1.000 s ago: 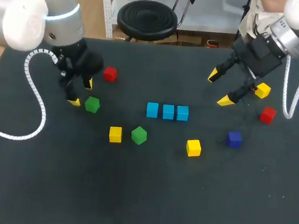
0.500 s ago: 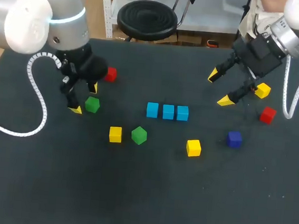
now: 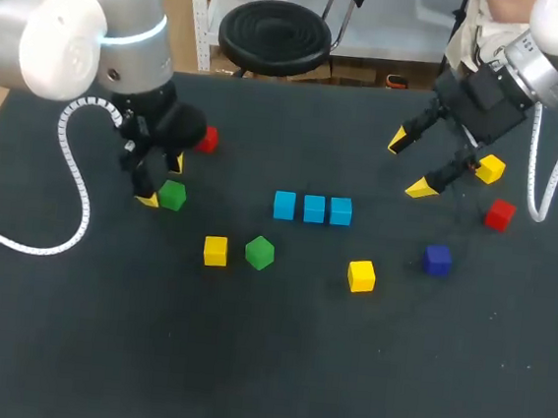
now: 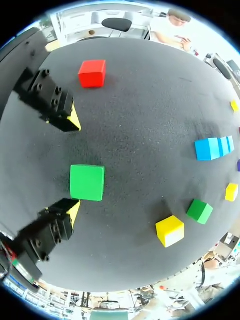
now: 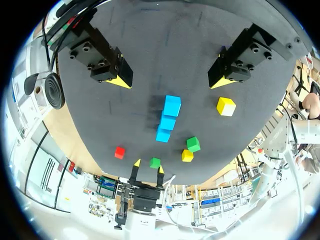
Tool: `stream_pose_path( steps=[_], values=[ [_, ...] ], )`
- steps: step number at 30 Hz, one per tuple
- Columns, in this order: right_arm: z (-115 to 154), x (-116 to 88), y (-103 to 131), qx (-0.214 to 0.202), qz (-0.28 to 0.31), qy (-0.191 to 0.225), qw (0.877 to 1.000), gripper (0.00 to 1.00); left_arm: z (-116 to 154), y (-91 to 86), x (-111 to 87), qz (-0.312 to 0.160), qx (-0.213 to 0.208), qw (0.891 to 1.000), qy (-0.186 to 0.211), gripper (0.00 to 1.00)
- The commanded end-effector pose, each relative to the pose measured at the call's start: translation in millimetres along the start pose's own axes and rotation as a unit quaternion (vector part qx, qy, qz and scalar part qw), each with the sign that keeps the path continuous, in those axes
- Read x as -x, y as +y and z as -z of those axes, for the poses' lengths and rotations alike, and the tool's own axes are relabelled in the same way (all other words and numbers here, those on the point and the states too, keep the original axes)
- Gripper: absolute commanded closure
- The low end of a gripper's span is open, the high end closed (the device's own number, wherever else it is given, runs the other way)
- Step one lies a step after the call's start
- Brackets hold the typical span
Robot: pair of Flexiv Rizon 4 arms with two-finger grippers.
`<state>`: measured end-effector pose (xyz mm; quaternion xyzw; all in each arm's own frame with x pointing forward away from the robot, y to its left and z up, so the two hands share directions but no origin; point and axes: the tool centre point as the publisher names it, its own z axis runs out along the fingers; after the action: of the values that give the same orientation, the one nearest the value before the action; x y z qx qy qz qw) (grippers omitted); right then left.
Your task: Place the blue cubes, place green cubes on the blue cubes, place the yellow cubes on the green cubes, then place the red cubes on the yellow cubes, and place purple cube on the red cubes.
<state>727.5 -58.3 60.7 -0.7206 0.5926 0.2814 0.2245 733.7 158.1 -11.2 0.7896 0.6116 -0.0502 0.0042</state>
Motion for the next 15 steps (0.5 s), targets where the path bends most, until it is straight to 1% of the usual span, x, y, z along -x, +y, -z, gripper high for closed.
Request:
stream_pose_path(
  steps=[1, 2, 5, 6, 7, 8, 9, 10, 11, 12, 13, 14, 15],
  values=[
    [0.0, -0.1, 0.1, 0.0, 0.0, -0.001, 1.0, 0.0, -0.9, -0.6, -0.6, 0.0, -0.002, 1.0, 0.0, 0.72],
    [0.0, -0.1, 0.1, 0.0, 0.0, -0.001, 1.0, 0.0, -1.0, -1.4, -0.4, 0.0, -0.003, 1.0, -0.001, 0.75],
    [0.0, -0.1, 0.1, 0.0, 0.0, -0.001, 1.0, 0.0, -0.2, -3.7, -0.4, -0.003, -0.005, 1.0, -0.004, 0.74],
    [0.0, -0.1, 0.1, 0.0, 0.0, -0.001, 1.0, 0.0, 0.3, -4.3, -0.5, -0.004, -0.006, 1.0, -0.005, 0.69],
    [0.0, -0.1, 0.1, 0.0, 0.0, -0.001, 1.0, 0.0, 1.0, -5.2, -0.7, -0.005, -0.008, 1.0, -0.006, 0.59],
    [0.0, -0.1, 0.1, 0.0, 0.0, -0.001, 1.0, 0.0, 2.4, -6.6, -0.2, -0.009, -0.007, 1.0, -0.009, 0.52],
    [0.0, -0.1, 0.1, 0.0, 0.0, -0.001, 1.0, 0.0, 3.2, -7.4, 0.0, -0.01, -0.007, 1.0, -0.009, 0.56],
    [0.0, -0.1, 0.1, 0.0, 0.0, -0.001, 1.0, 0.0, 3.3, -7.5, 0.0, -0.01, -0.007, 1.0, -0.008, 0.57],
    [0.0, -0.1, 0.1, 0.0, 0.0, -0.001, 1.0, 0.0, 3.5, -7.8, -0.1, -0.009, -0.007, 1.0, -0.007, 0.55],
    [0.0, -0.1, 0.1, 0.0, 0.0, -0.001, 1.0, 0.0, 4.0, -8.2, -0.3, -0.009, -0.009, 1.0, -0.007, 0.44],
    [0.0, -0.1, 0.1, 0.0, 0.0, -0.001, 1.0, 0.0, 4.6, -8.7, -0.1, -0.009, -0.009, 1.0, -0.006, 0.03],
    [0.0, -0.1, 0.1, 0.0, 0.0, -0.001, 1.0, 0.0, 5.6, -9.4, 0.4, -0.01, -0.01, 1.0, -0.006, 0.0],
    [0.0, -0.1, 0.1, 0.0, 0.0, -0.001, 1.0, 0.0, 6.5, -9.9, 1.0, -0.013, -0.009, 1.0, -0.006, 0.0]
  ],
)
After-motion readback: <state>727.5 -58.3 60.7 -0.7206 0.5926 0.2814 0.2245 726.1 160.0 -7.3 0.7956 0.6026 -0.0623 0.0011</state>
